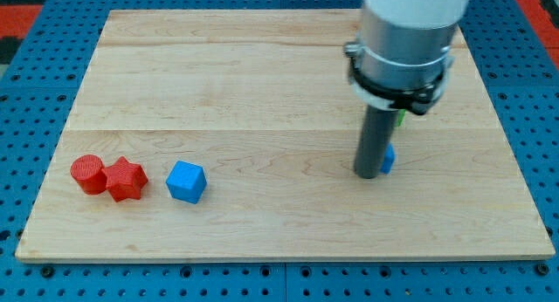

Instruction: Place the blue triangle at the bottom side of the green star

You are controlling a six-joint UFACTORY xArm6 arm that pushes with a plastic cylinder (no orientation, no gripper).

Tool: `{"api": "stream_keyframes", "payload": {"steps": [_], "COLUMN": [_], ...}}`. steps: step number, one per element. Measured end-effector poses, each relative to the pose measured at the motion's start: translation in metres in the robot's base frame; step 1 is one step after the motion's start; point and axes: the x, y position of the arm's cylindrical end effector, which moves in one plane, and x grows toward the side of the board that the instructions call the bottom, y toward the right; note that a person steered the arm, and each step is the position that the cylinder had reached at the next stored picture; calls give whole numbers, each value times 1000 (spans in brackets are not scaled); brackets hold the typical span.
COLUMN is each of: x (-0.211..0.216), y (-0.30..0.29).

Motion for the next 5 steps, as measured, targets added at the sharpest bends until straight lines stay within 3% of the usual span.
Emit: {"api": "stream_keyframes", "payload": {"steps": [1,2,4,5], "x": [-6,-44,-24,-20], "y": [-41,-39,10,-39]}}
